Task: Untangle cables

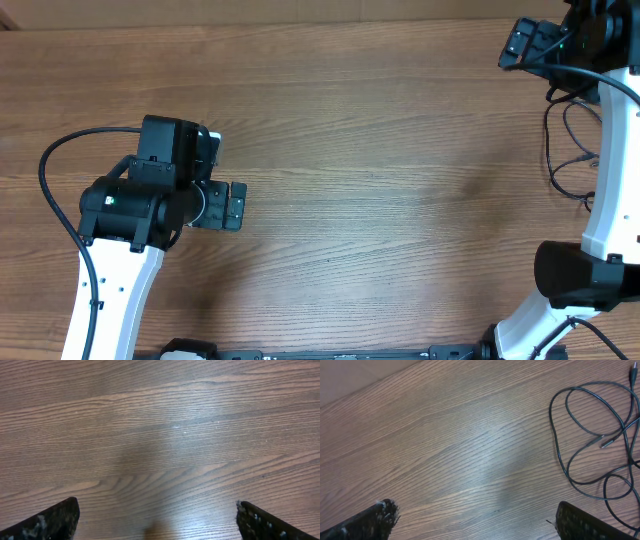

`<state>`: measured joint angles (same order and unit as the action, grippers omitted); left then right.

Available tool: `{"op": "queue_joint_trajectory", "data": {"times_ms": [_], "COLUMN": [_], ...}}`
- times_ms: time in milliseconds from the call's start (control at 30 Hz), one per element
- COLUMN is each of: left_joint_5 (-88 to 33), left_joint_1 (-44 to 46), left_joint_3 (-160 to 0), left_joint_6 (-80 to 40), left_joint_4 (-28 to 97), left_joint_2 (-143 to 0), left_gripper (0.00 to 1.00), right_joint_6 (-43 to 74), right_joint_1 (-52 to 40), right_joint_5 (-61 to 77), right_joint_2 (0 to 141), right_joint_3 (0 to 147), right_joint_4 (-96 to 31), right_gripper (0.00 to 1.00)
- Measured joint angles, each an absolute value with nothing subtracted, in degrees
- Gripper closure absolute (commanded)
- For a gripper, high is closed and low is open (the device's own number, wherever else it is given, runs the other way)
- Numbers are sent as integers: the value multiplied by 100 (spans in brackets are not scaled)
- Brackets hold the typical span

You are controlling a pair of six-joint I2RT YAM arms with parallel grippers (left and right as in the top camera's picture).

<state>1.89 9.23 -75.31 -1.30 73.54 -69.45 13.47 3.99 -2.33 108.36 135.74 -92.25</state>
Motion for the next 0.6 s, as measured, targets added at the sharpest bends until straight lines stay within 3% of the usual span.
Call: {"op": "queue_joint_trajectory", "data": {"times_ms": [167, 267, 600], "left_joint_5": [279, 281, -19], "left_joint_1": [923, 923, 923], "left_joint_3": [-7507, -7129, -3756], "left_joint_6": [-130, -130, -132], "left_joint_4": [7181, 6322, 1553], "left_joint_2": [-6757, -6180, -3946], "left_gripper": [0, 0, 0], "right_joint_6": [1345, 1347, 1345], "right_joint_1": [399, 399, 399], "right_joint_5": [-231, -231, -191], "right_joint_2": [10836, 10836, 10836], "right_joint_3": [13574, 13574, 13574], "right_joint_4": [-9227, -9220, -9223], "right_gripper": [0, 0, 0]}}
